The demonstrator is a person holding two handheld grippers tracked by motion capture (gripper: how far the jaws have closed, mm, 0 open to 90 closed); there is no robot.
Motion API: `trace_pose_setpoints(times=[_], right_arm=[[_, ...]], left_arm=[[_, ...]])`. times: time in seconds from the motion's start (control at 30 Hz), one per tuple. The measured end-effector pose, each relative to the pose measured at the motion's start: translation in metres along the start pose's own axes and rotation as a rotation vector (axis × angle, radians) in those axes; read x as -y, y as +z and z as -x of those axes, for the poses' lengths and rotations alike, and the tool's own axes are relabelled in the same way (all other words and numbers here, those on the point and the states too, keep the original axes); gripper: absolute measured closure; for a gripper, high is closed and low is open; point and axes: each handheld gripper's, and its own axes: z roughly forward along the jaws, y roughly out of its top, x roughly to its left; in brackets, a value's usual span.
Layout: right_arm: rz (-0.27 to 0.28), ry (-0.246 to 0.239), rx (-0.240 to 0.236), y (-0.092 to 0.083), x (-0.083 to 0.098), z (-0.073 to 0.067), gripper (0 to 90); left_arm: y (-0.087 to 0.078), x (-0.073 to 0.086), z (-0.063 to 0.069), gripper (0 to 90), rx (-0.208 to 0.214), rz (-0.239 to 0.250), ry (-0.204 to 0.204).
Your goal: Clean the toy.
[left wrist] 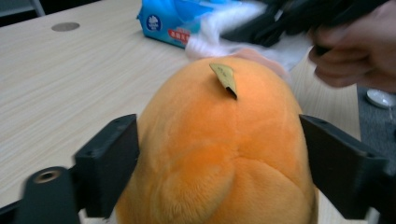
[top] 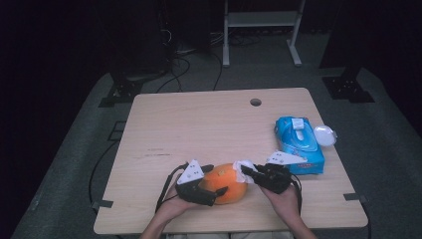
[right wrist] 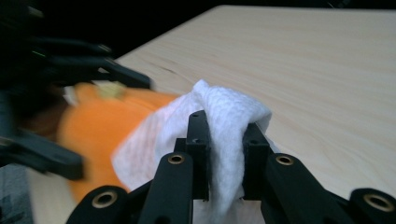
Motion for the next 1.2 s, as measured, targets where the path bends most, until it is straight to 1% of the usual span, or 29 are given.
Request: trace_pose_setpoints(times=[0.03,0.07,0.13,0.17,0.27,0.3,0.33,0.37,0.4,0.43,0.47,0.5,0.57,0.6,0.63,0.67,0.73,0.77,0.8,0.83,0.9,0.93,1.0,1.03,1.07,1.1,1.13,1.17,1.2], right_arm=[[0.014,-0.018,-0.024,0.0,-0.003,-0.006,77.1],[0.027,-0.046,-0.046,-0.001,-0.007,-0.013,77.1],[0.024,-0.104,-0.054,0.0,-0.012,-0.025,77.2],[0.015,-0.115,-0.05,0.002,-0.011,-0.026,77.5],[-0.005,-0.078,-0.045,0.004,-0.003,-0.015,77.5],[-0.009,-0.078,-0.033,0.004,-0.002,-0.012,77.5],[-0.01,-0.075,-0.023,0.003,-0.002,-0.009,77.5],[-0.01,-0.07,-0.02,0.003,-0.002,-0.008,77.4],[-0.01,-0.07,-0.018,0.002,-0.003,-0.008,77.4],[-0.003,-0.074,-0.012,0.001,-0.004,-0.01,77.4],[0.006,-0.085,-0.016,0.0,-0.006,-0.014,77.4],[0.017,-0.109,-0.027,-0.002,-0.009,-0.02,77.4],[0.022,-0.158,-0.051,-0.003,-0.013,-0.031,77.4],[0.01,-0.182,-0.04,-0.002,-0.013,-0.034,77.5],[-0.002,-0.19,-0.03,0.0,-0.011,-0.033,77.5],[-0.011,-0.18,-0.026,0.001,-0.009,-0.03,77.5],[-0.022,-0.165,-0.006,0.002,-0.006,-0.022,77.4],[-0.02,-0.145,-0.007,0.001,-0.006,-0.02,77.5],[-0.015,-0.142,-0.005,0.0,-0.008,-0.02,77.5],[-0.005,-0.153,0.001,-0.002,-0.009,-0.022,77.4],[0.025,-0.166,-0.032,-0.006,-0.014,-0.03,77.4],[0.029,-0.189,-0.045,-0.006,-0.016,-0.037,77.4],[0.016,-0.231,-0.074,-0.002,-0.018,-0.051,77.4],[0.003,-0.263,-0.069,0.002,-0.017,-0.057,77.4],[-0.012,-0.289,-0.052,0.004,-0.015,-0.061,77.5],[-0.018,-0.29,-0.052,0.005,-0.015,-0.06,77.5],[-0.018,-0.274,-0.05,0.004,-0.015,-0.056,77.6],[-0.019,-0.259,-0.034,0.004,-0.014,-0.051,77.5],[-0.019,-0.258,-0.007,0.003,-0.013,-0.044,77.5]], left_arm=[[0.002,-0.001,0.003,21.4,0.004,0.003,0.015],[0.004,-0.003,0.008,22.7,0.008,-0.001,0.036],[0.007,-0.006,0.015,22.5,0.009,-0.01,0.071],[0.007,-0.007,0.015,20.7,0.011,-0.013,0.07],[0.003,-0.005,0.007,15.1,0.024,0.001,0.024],[0.003,-0.004,0.006,13.6,0.024,0.0,0.004],[0.003,-0.004,0.004,12.0,0.028,-0.006,-0.004],[0.004,-0.004,0.005,12.2,0.03,-0.002,-0.011],[0.005,-0.004,0.006,14.6,0.026,-0.003,-0.005],[0.006,-0.004,0.008,18.9,0.018,-0.008,0.013],[0.007,-0.004,0.009,21.9,0.007,-0.002,0.023],[0.008,-0.005,0.01,22.8,-0.001,0.0,0.019],[0.009,-0.007,0.011,22.1,-0.005,-0.008,0.019],[0.008,-0.007,0.01,20.2,0.005,-0.005,0.018],[0.006,-0.006,0.008,17.6,0.021,-0.002,0.007],[0.004,-0.005,0.007,15.3,0.039,-0.002,-0.013],[0.0,-0.004,0.004,14.3,0.039,-0.002,-0.027],[0.0,-0.004,0.003,14.7,0.042,-0.007,-0.035],[0.0,-0.004,0.004,17.3,0.039,-0.01,-0.029],[0.001,-0.004,0.006,21.5,0.027,-0.008,-0.014],[0.005,-0.007,0.009,24.9,0.017,-0.003,-0.005],[0.008,-0.008,0.013,25.2,0.009,0.004,-0.005],[0.012,-0.01,0.018,25.2,0.006,-0.002,0.019],[0.012,-0.009,0.02,25.1,-0.001,-0.015,0.031],[0.011,-0.008,0.019,25.0,0.001,-0.016,0.034],[0.009,-0.006,0.016,25.3,0.01,-0.016,0.031],[0.007,-0.005,0.014,25.6,0.013,-0.016,0.018],[0.005,-0.003,0.01,25.7,0.014,-0.02,0.013],[0.003,-0.001,0.007,25.8,0.017,-0.024,0.007]])
